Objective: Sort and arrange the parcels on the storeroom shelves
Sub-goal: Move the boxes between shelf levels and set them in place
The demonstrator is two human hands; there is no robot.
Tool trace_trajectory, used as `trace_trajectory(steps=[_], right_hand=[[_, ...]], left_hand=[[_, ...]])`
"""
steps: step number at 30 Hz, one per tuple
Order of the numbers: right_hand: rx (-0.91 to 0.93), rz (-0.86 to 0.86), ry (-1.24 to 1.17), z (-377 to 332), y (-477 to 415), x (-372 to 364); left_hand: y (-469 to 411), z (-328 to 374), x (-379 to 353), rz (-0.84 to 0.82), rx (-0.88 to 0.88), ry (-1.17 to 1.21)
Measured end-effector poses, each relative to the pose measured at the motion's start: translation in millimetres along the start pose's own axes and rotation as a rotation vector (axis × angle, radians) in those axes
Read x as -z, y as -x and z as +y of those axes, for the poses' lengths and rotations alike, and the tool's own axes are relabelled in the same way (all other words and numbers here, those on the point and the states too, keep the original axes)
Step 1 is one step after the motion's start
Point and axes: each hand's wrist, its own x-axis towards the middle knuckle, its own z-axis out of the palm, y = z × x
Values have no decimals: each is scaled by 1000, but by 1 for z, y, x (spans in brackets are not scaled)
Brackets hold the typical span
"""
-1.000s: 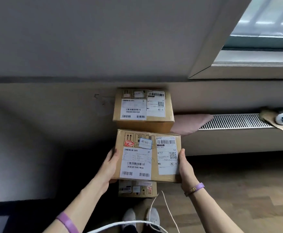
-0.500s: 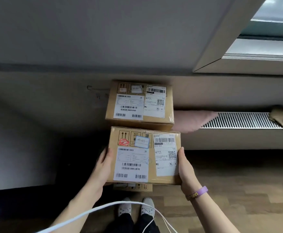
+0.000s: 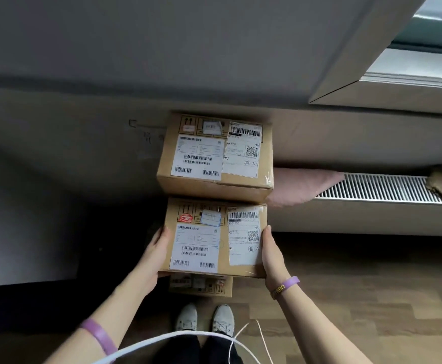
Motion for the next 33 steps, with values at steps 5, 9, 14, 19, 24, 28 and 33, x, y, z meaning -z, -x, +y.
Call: trace_trajectory(steps=[5,9,14,19,24,28,33], right_hand=[[8,-48,27,24,-23,-18],[29,-28,71,35,-42,-21],[61,15,117,37,-49,-17],[126,-8,175,30,-44,-13],[133,-6,215,28,-34,-3],[104,31,209,27,-25,-5],[239,71,266,18,-13,-9]], left_hand=[[-35,-15,6,16,26,-48],[-53,-29,3,-1,44,-61],[-62,-40,-4,33,57,-49],[-58,-35,-3,24,68,-79],[-42,-27,-2,20,51,-38],[-33,-33,-6,-3,63,-77],[-26,-25,-2,30,-46,-29]])
